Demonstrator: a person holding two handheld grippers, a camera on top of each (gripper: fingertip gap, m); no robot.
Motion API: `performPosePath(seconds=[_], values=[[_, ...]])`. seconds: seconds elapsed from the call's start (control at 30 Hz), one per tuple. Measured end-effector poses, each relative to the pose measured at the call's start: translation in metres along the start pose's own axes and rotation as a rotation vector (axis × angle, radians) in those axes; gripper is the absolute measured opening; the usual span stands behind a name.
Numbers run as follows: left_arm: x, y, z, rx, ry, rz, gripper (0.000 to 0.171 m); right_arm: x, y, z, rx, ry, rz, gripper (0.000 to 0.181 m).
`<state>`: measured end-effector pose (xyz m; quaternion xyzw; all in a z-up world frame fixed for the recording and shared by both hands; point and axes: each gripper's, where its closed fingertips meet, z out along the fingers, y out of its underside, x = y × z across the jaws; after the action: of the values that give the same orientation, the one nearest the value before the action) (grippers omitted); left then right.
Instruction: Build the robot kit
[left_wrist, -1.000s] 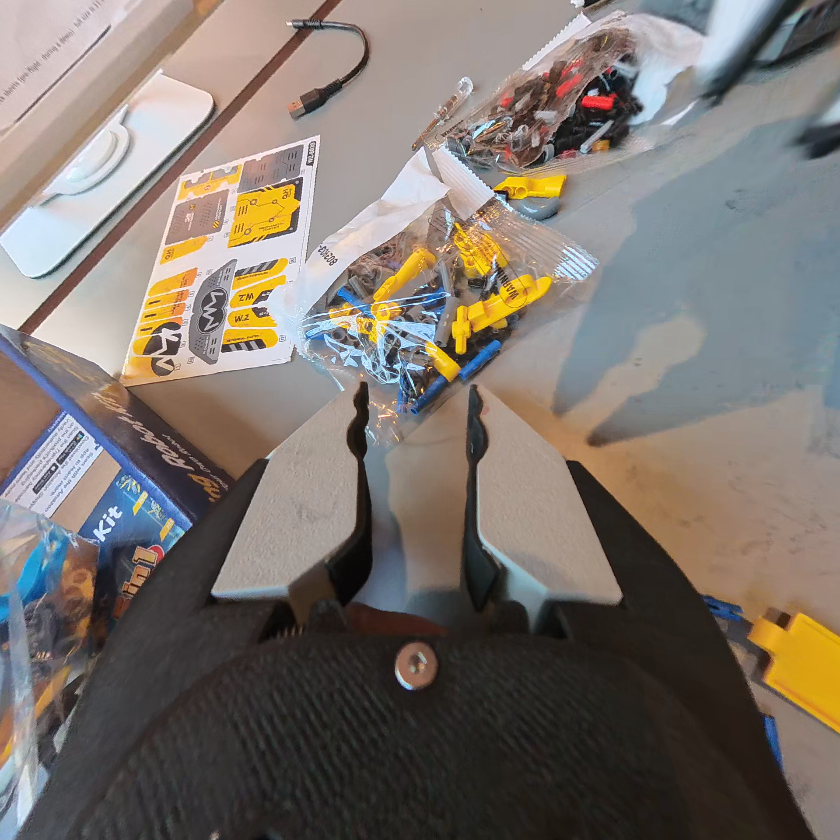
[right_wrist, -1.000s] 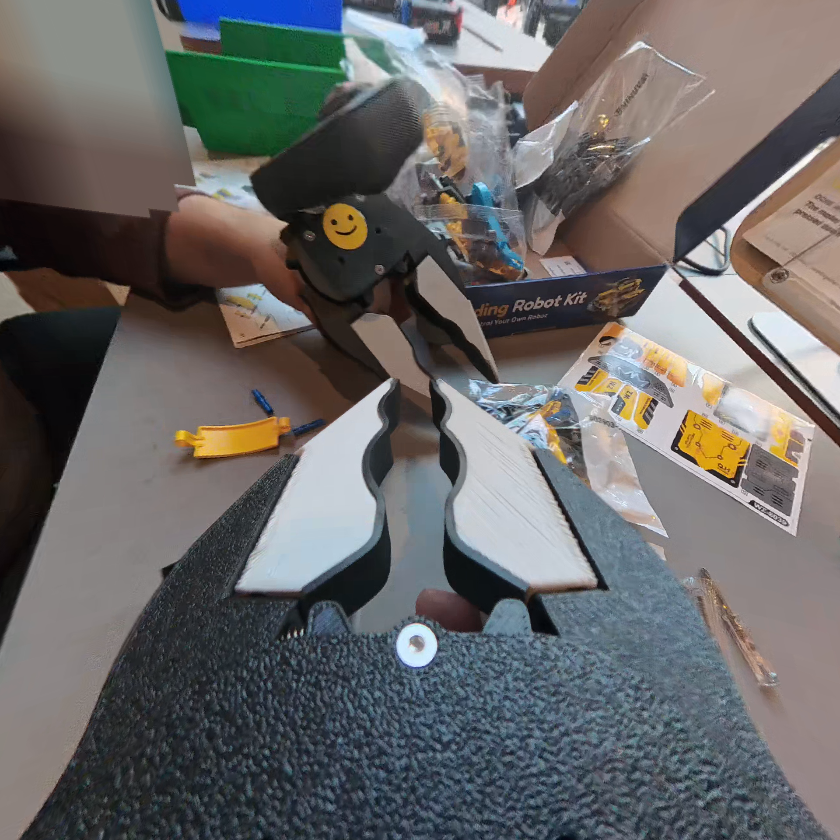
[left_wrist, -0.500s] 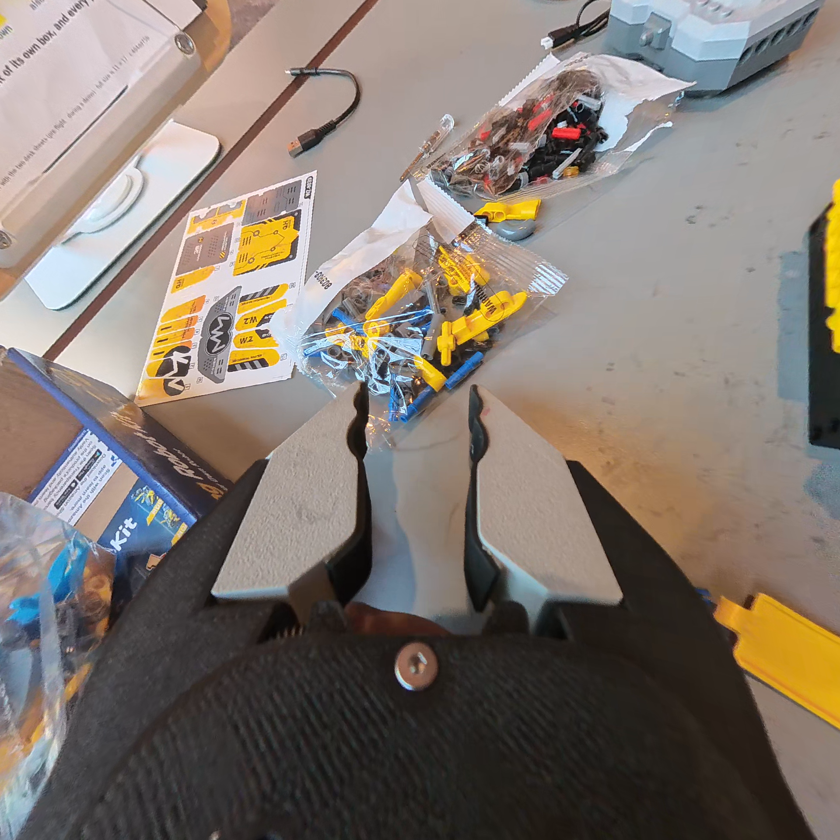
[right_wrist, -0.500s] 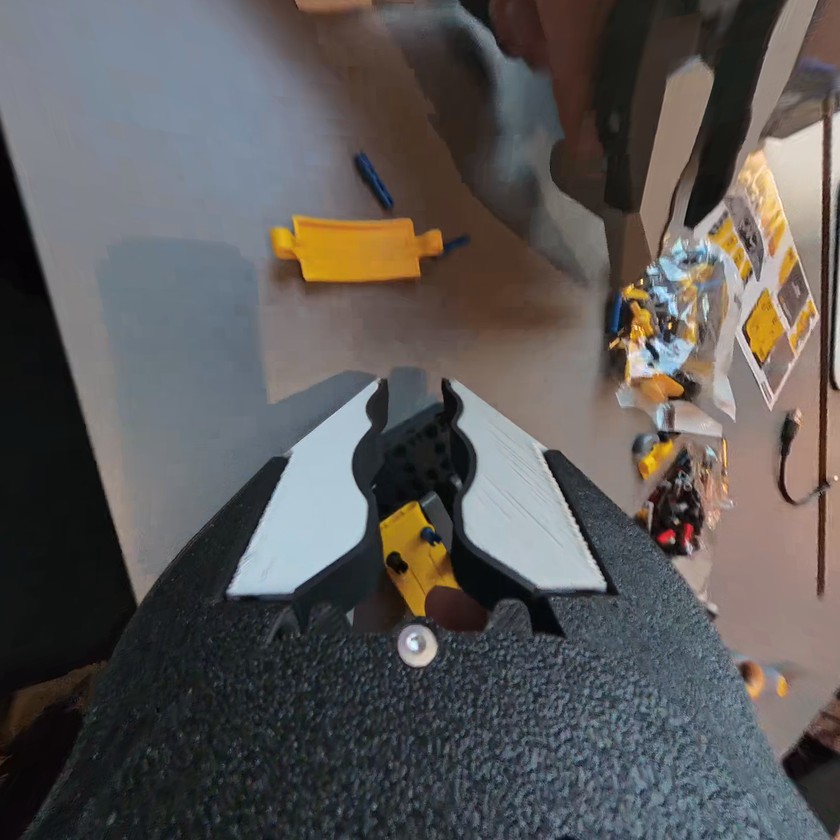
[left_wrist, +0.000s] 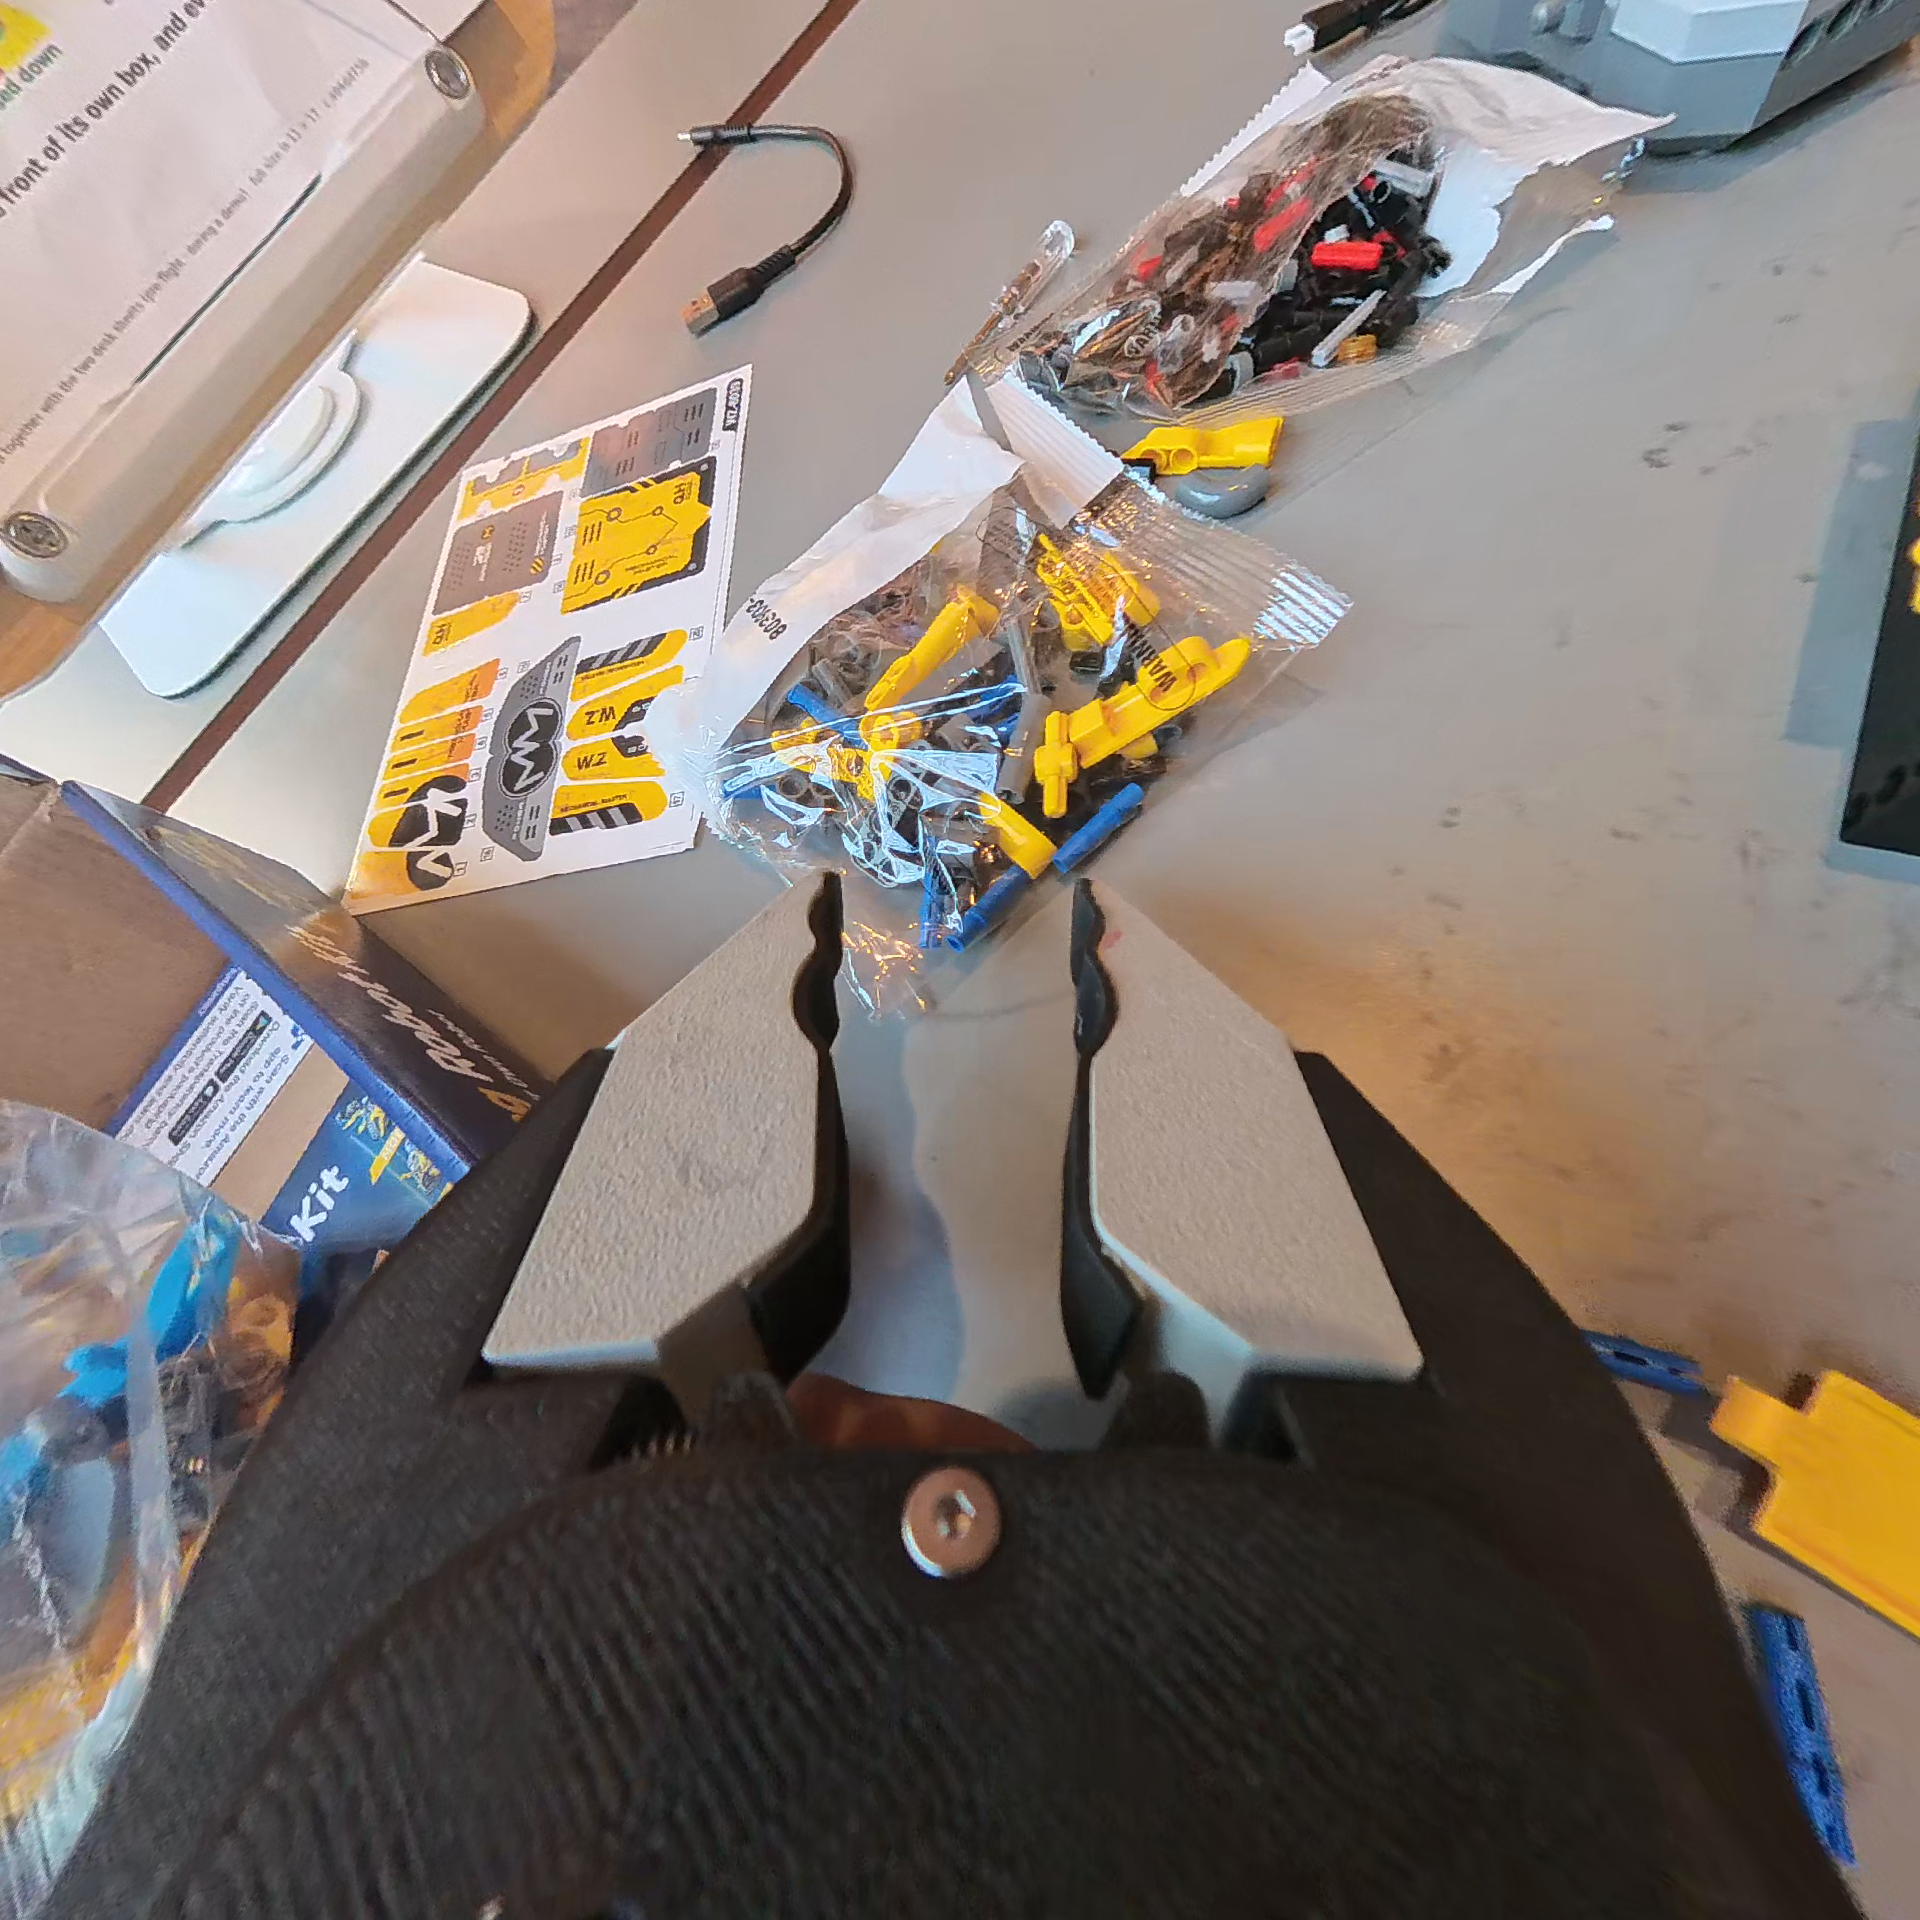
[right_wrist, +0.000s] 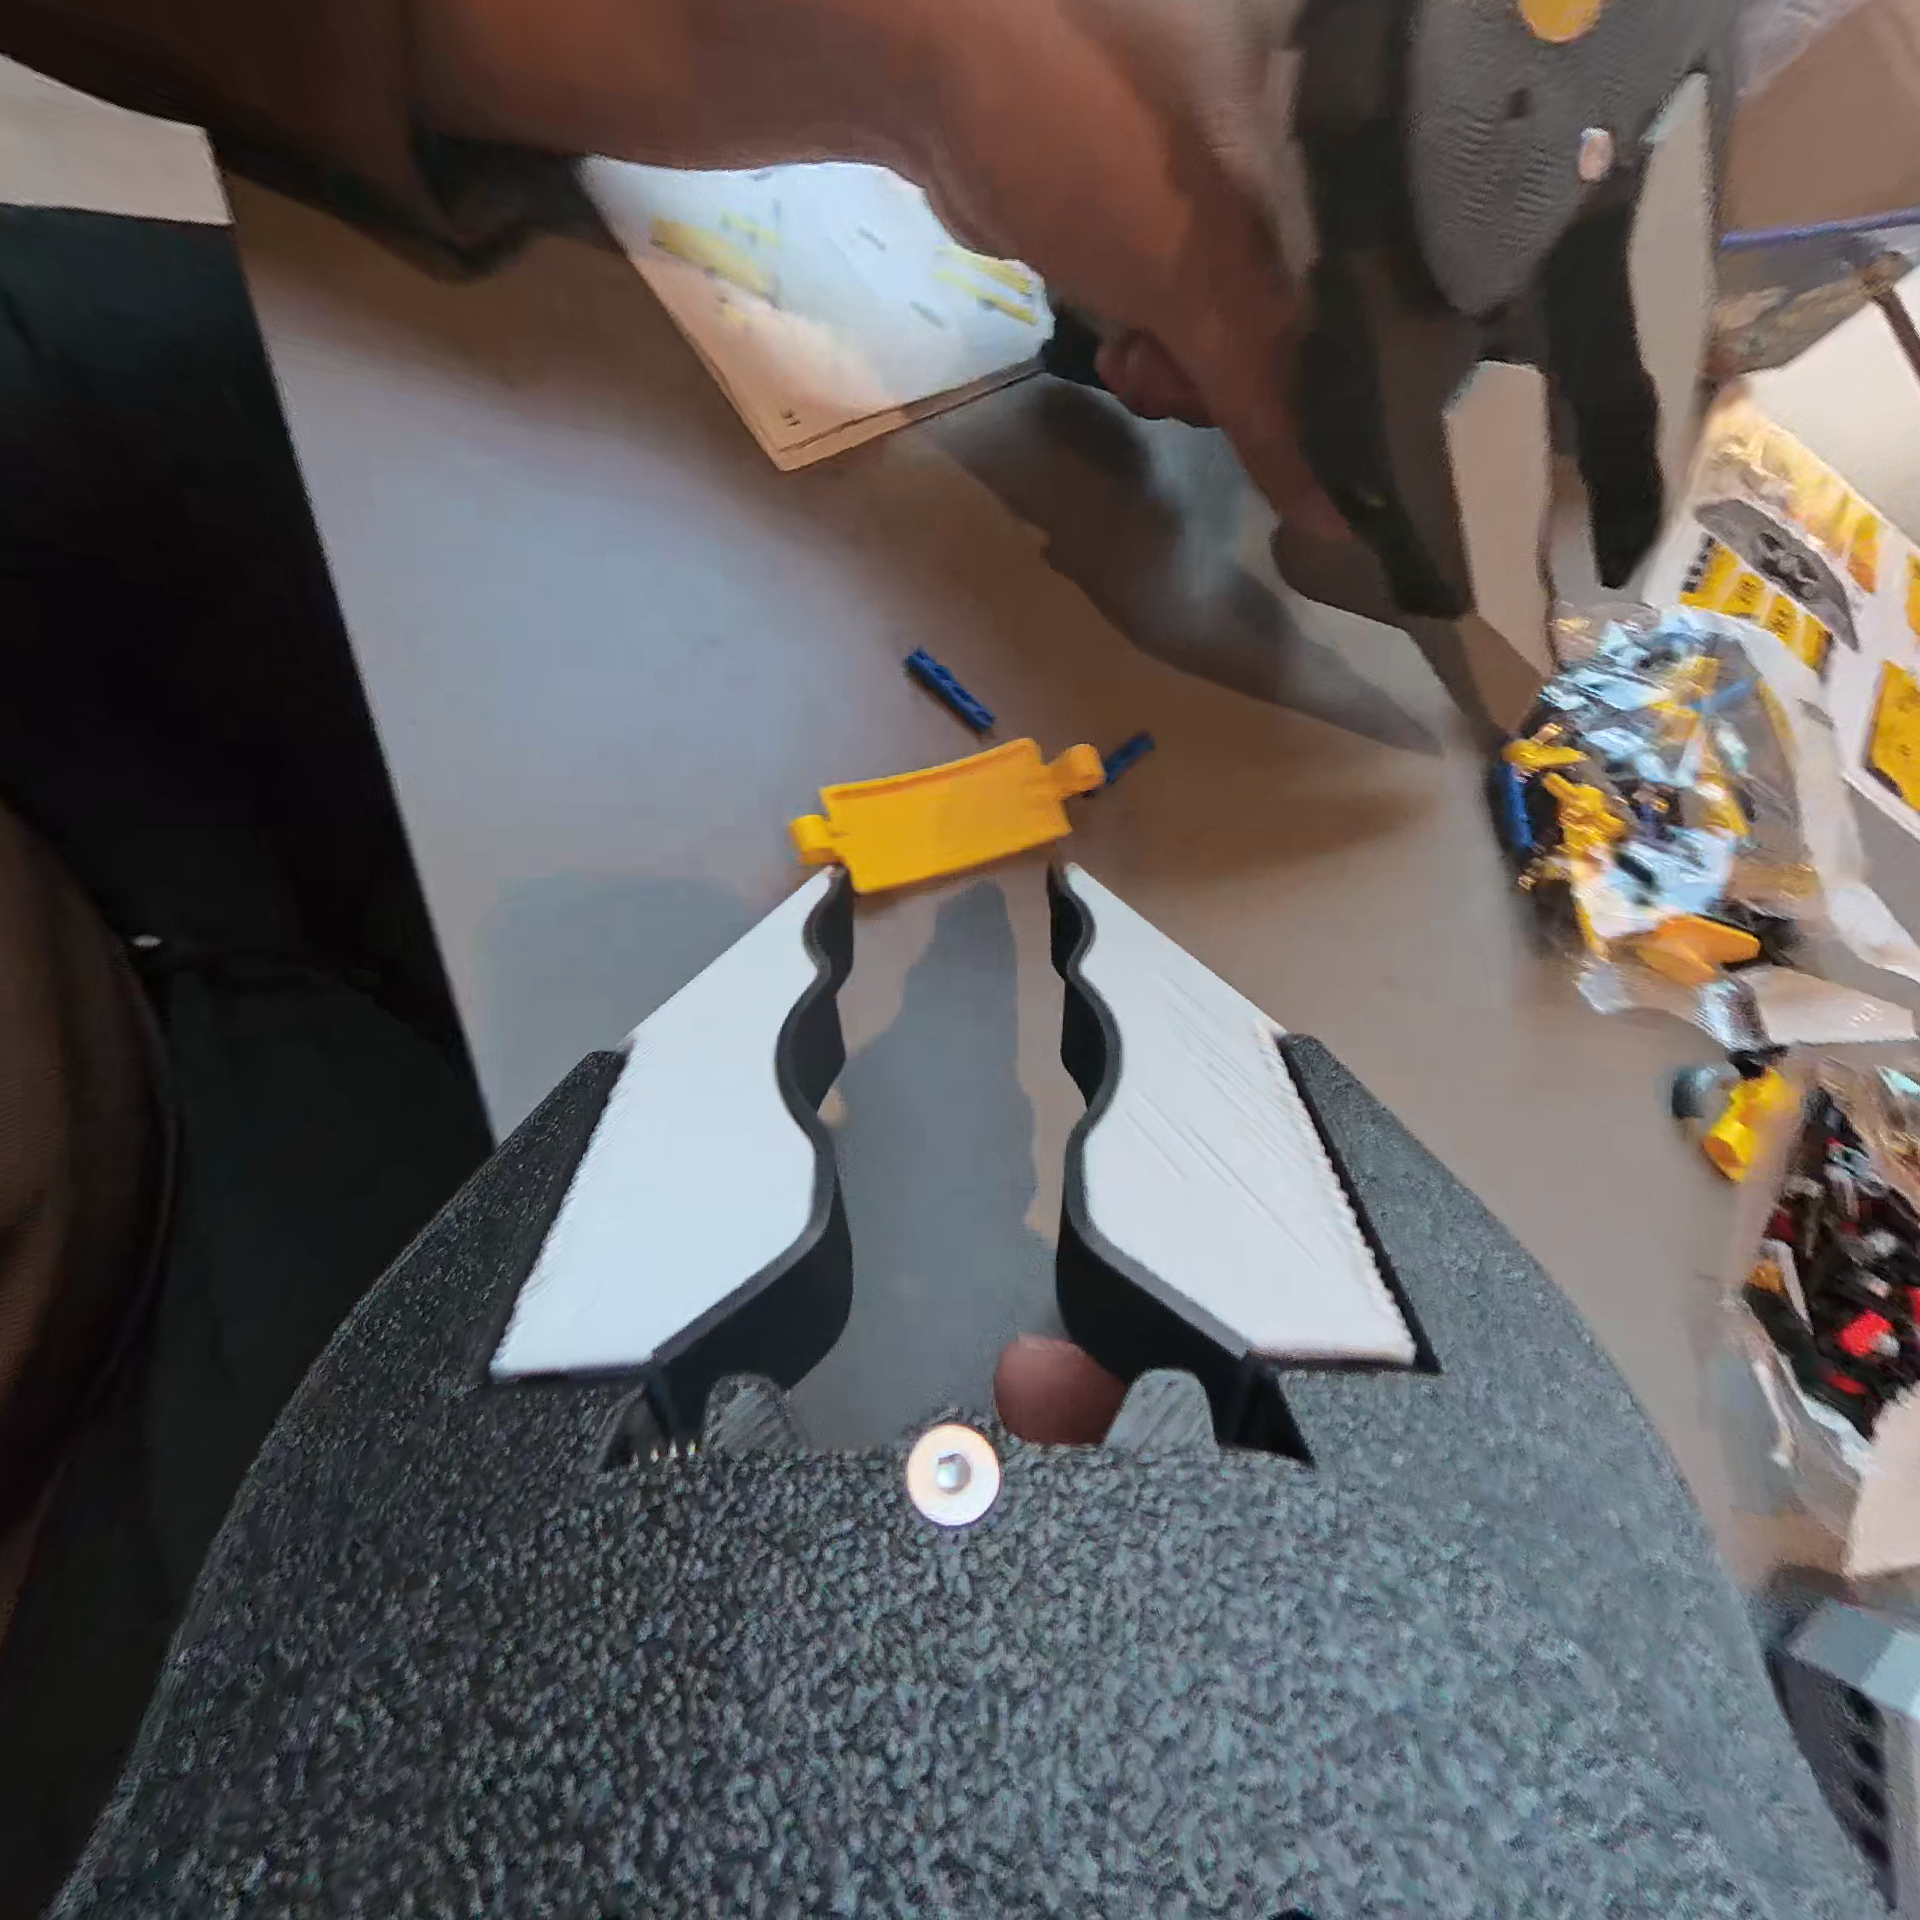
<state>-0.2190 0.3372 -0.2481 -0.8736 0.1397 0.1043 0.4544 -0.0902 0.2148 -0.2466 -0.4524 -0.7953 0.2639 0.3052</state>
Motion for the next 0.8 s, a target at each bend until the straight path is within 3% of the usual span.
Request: performPosePath(seconds=[0.1,0.47,0.73,0.8], values=[[0.0,0.0,0.0,0.002,0.003,-0.004,0.041,-0.023,-0.008,0.006,0.014,-0.069,-0.032,0.038],[0.0,0.003,0.002,-0.011,-0.012,0.027,0.04,-0.035,-0.015,0.01,0.045,-0.072,-0.053,0.037],[-0.001,-0.001,-0.002,0.008,-0.007,0.016,0.041,-0.035,0.0,0.019,-0.02,-0.026,-0.145,0.008],[0.005,-0.006,-0.005,0.032,0.033,0.036,0.043,-0.031,0.003,0.018,-0.035,0.009,-0.189,0.007]])
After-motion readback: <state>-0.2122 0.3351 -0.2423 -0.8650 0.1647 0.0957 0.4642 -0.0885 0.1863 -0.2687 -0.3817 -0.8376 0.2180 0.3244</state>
